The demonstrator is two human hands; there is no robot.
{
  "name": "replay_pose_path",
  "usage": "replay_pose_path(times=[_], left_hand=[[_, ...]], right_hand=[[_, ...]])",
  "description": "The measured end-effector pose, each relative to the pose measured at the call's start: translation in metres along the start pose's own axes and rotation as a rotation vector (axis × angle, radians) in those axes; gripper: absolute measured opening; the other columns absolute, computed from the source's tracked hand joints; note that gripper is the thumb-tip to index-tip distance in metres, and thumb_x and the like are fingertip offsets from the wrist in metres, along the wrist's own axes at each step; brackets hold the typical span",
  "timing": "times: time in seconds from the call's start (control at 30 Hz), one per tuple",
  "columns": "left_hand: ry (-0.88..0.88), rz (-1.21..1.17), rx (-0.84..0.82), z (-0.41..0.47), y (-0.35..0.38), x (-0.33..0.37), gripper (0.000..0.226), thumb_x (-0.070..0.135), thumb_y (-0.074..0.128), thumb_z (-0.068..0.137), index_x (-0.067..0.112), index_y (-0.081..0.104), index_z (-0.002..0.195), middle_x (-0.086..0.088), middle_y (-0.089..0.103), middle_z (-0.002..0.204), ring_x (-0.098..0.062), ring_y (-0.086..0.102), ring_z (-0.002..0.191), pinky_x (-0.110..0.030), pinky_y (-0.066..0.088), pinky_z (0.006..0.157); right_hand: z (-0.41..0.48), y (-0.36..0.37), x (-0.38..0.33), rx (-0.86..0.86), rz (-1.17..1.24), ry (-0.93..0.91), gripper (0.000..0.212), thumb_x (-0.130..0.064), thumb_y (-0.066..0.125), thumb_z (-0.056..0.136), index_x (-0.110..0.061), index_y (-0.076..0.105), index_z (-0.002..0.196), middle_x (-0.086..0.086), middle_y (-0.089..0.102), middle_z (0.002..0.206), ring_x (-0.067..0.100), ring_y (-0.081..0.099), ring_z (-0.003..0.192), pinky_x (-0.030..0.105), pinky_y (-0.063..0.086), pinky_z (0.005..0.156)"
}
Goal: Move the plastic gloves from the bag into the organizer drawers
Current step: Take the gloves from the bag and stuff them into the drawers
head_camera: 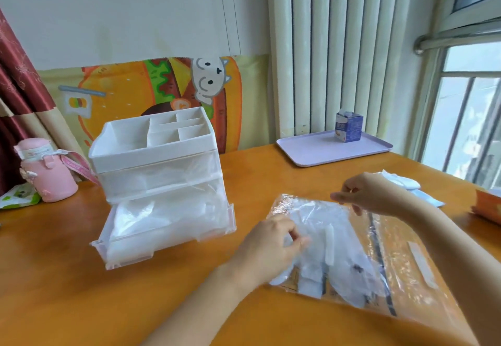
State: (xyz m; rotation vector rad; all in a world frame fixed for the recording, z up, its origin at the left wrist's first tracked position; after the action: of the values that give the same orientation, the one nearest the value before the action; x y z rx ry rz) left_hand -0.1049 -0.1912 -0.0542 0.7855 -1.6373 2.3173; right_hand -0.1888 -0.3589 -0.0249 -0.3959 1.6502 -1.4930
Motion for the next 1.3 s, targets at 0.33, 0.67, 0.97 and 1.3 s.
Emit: replay_pose_path(times=[0.33,0.67,0.97,1.3], left_hand=[[-0.147,0.156,-0.179,-0.006,0.052,-0.056,0.066,0.054,0.039,0.097,0.024,0.020,0.153,0.014,0.006,0.160,-0.001,0.002,0.146,-0.017,0.002,0.114],[-0.205,0.226,-0.165,-0.008,0.053,-0.063,0.065,0.054,0.028,0.100,0.024,0.011,0.154,0.011,0.001,0.161,-0.001,-0.005,0.146,-0.021,-0.004,0.116],[-0.265,0.257,-0.159,-0.010,0.051,-0.070,0.065,0.053,0.026,0.100,0.023,0.008,0.155,0.009,-0.002,0.162,-0.005,-0.007,0.147,-0.024,-0.005,0.117],[-0.272,0.259,-0.178,-0.010,0.052,-0.071,0.064,0.054,0.023,0.100,0.025,0.006,0.154,0.009,-0.004,0.161,-0.004,-0.009,0.146,-0.023,-0.008,0.115]], right_hand=[[0.005,0.036,0.110,-0.213,-0.113,0.353,0.025,-0.021,0.074,0.077,-0.012,0.073,0.100,0.005,0.069,0.094,0.020,0.061,0.086,0.025,0.048,0.070],[-0.009,0.048,0.080,-0.373,-0.010,0.238,0.010,-0.020,0.066,0.084,-0.015,0.075,0.085,-0.004,0.062,0.067,0.009,0.049,0.059,0.013,0.036,0.049],[-0.014,0.055,0.049,-0.359,0.379,0.017,0.048,-0.009,0.062,0.089,-0.040,0.051,0.125,-0.015,0.060,0.113,0.009,0.060,0.106,0.031,0.047,0.098],[-0.005,0.048,0.030,-0.080,0.027,-0.045,0.047,0.007,0.056,0.082,-0.025,0.052,0.048,-0.010,0.045,0.038,0.004,0.037,0.046,0.011,0.033,0.039]])
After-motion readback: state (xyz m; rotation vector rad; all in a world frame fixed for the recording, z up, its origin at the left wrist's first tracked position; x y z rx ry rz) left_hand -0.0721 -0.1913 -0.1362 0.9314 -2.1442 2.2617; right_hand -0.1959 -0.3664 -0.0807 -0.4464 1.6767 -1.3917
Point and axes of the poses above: each hand's wrist, its own z-axis towards the middle knuckle, its own y-axis out of the palm, x = y × z, the point moved 10 cm from there along z, towards the middle knuckle
